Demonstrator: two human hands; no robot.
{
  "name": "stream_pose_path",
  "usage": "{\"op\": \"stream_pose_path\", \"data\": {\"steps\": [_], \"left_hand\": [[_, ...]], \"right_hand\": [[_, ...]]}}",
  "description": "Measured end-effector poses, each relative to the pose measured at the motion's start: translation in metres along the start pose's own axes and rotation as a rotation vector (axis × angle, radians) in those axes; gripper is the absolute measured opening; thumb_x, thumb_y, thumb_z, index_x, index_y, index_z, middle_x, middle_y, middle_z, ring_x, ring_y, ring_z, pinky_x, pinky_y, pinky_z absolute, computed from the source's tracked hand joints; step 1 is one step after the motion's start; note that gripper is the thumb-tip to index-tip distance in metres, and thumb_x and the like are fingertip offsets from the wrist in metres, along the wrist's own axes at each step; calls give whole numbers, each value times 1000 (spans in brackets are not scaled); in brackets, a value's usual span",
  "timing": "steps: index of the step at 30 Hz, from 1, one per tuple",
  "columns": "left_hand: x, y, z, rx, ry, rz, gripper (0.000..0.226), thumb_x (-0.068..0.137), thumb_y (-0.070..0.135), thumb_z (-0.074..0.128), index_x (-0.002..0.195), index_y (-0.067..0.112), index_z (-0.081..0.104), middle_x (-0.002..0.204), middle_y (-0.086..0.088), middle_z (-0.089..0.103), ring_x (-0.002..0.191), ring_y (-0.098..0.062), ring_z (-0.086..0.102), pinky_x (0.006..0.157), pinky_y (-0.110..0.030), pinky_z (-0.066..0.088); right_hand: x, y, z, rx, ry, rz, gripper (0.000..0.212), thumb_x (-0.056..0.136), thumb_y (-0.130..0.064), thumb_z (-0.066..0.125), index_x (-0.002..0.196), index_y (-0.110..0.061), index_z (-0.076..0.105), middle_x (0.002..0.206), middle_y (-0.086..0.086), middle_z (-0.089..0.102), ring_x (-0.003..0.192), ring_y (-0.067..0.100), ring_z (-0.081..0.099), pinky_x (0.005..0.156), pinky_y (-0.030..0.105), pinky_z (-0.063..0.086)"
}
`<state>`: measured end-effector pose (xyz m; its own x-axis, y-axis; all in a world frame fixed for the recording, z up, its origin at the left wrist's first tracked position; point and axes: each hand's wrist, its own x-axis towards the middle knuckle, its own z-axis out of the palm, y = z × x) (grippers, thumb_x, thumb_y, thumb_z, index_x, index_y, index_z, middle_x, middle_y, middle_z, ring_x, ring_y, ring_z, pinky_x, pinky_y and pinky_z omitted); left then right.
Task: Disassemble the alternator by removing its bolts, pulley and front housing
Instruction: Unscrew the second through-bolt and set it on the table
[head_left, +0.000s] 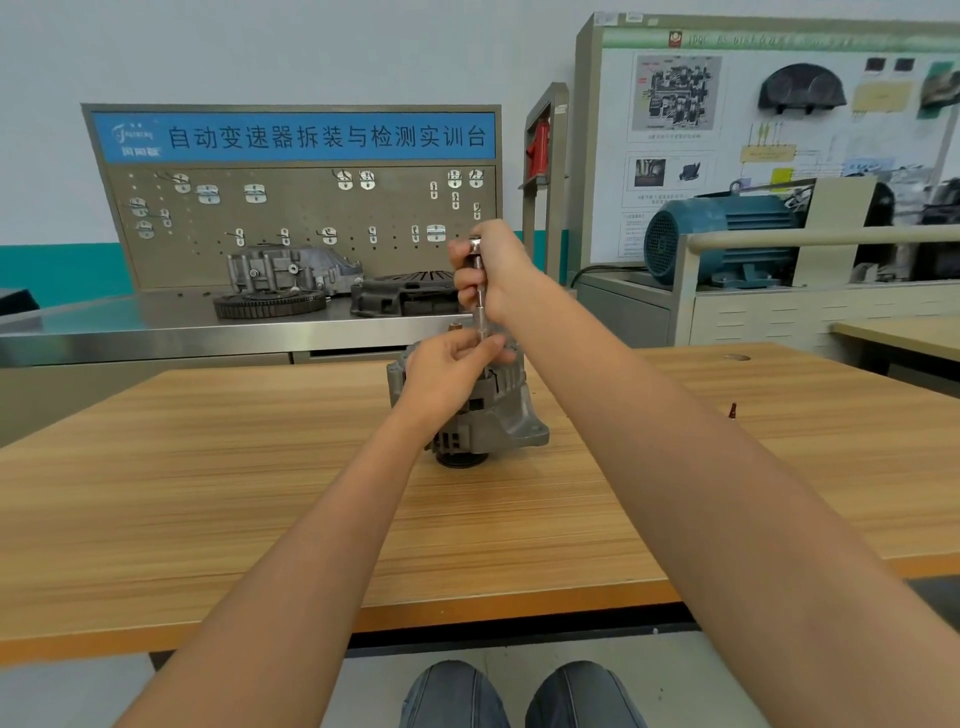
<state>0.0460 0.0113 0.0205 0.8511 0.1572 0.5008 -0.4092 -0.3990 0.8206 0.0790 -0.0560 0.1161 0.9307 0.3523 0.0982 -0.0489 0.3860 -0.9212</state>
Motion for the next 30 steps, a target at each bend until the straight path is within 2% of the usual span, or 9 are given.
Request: {"op": "stream_pose_path", "data": {"steps": [3, 5, 10, 13, 17, 21, 24, 27, 30], "left_hand": [[3, -2, 5, 19, 62, -33, 13, 89, 20, 61, 80, 27, 68, 62, 18, 64, 50, 9, 52, 79, -35, 49], [3, -2, 6, 16, 78, -37, 7, 88, 22, 62, 85, 24, 69, 69, 15, 66, 56, 6, 54, 87, -39, 49], [0, 0, 2, -2, 26, -20, 20, 92, 33, 58, 95, 17, 71, 88, 10, 73, 96, -6, 64, 100, -38, 44], [0, -2, 0, -24, 10, -28, 21, 94, 31, 56, 101, 17, 70, 92, 9, 73, 97, -10, 65, 97, -39, 46], [4, -5, 1, -12, 47, -20, 14, 92, 21, 58, 83, 24, 68, 65, 18, 67, 58, 9, 55, 61, -17, 43], [4, -8, 3, 14, 91, -13, 34, 89, 7, 56, 60, 25, 54, 42, 16, 51, 38, 3, 40, 42, -10, 32], [1, -5, 1, -23, 57, 2, 13, 90, 21, 60, 79, 21, 66, 58, 18, 65, 51, 9, 53, 53, -8, 38], [1, -5, -1, -52, 21, -19, 19, 93, 27, 58, 101, 14, 69, 86, 10, 73, 87, 0, 65, 83, -20, 47], [1, -4, -3, -35, 19, -10, 13, 93, 23, 57, 91, 19, 70, 78, 13, 71, 72, 9, 61, 70, -11, 44]], "right_hand": [[0, 9, 8, 72, 401, -201, 16, 99, -18, 27, 102, -7, 38, 69, 3, 57, 41, 6, 37, 37, 16, 29], [3, 8, 7, 95, 460, -210, 19, 100, -21, 28, 99, -6, 38, 75, 5, 56, 47, 8, 38, 38, 17, 31], [3, -7, -10, -51, -110, 59, 26, 96, -18, 27, 80, -14, 46, 40, -10, 39, 29, 5, 21, 39, 19, 20], [2, -5, -5, -131, -185, 61, 28, 96, -18, 28, 83, -12, 52, 37, -11, 38, 29, 4, 21, 35, 17, 21], [-2, 6, 10, -56, 161, -94, 20, 96, -16, 29, 82, -14, 43, 52, -6, 49, 37, 7, 27, 38, 18, 23], [-3, 16, 15, 56, 488, -319, 18, 101, -22, 27, 92, -9, 36, 71, 5, 54, 49, 10, 41, 43, 20, 32], [-2, 6, 7, -60, 224, -123, 19, 98, -17, 29, 85, -12, 43, 57, -3, 50, 40, 8, 30, 41, 19, 24], [1, -1, 3, -159, -66, 11, 21, 95, -18, 30, 92, -12, 50, 41, -9, 43, 32, 5, 22, 42, 20, 20], [-3, 6, 11, -135, 16, -40, 19, 95, -16, 31, 87, -12, 48, 44, -8, 46, 33, 5, 23, 39, 19, 19]]}}
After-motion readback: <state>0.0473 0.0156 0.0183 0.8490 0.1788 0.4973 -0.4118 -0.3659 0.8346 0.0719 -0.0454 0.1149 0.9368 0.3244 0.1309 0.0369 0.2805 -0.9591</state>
